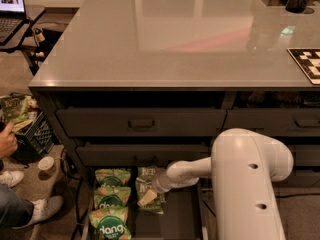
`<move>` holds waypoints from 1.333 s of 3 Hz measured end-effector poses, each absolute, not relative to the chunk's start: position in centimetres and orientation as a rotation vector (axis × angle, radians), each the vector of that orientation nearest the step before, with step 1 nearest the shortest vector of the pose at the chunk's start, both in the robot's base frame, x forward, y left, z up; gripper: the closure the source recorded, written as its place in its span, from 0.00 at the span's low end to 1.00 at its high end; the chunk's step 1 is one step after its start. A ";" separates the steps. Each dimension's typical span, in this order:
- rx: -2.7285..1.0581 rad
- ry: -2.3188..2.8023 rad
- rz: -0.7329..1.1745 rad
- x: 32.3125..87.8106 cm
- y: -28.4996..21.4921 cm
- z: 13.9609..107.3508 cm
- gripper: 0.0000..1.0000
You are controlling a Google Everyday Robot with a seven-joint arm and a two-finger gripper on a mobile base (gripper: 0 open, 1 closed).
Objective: Pick green jalapeno chip bag from bottom drawer and place on counter
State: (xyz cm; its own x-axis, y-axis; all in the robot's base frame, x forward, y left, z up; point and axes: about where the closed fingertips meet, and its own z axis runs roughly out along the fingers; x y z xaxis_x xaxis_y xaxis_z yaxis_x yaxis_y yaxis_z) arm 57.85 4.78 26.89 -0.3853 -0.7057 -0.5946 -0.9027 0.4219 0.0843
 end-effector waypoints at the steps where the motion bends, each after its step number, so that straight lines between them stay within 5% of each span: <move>1: -1.374 2.231 0.561 58.2 4.6 25.1 0.00; 2: -1.400 2.260 0.583 57.7 4.6 23.3 0.00; 4: -1.400 2.260 0.583 57.6 4.6 23.2 0.41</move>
Offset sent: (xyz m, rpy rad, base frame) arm -0.0054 -0.0060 -0.0553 -0.0462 0.1029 0.0343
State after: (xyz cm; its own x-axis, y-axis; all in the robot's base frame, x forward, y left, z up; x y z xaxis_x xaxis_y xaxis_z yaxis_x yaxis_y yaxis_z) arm 57.65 4.58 23.24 -0.4071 -0.7299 -0.5491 -0.9044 0.4061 0.1307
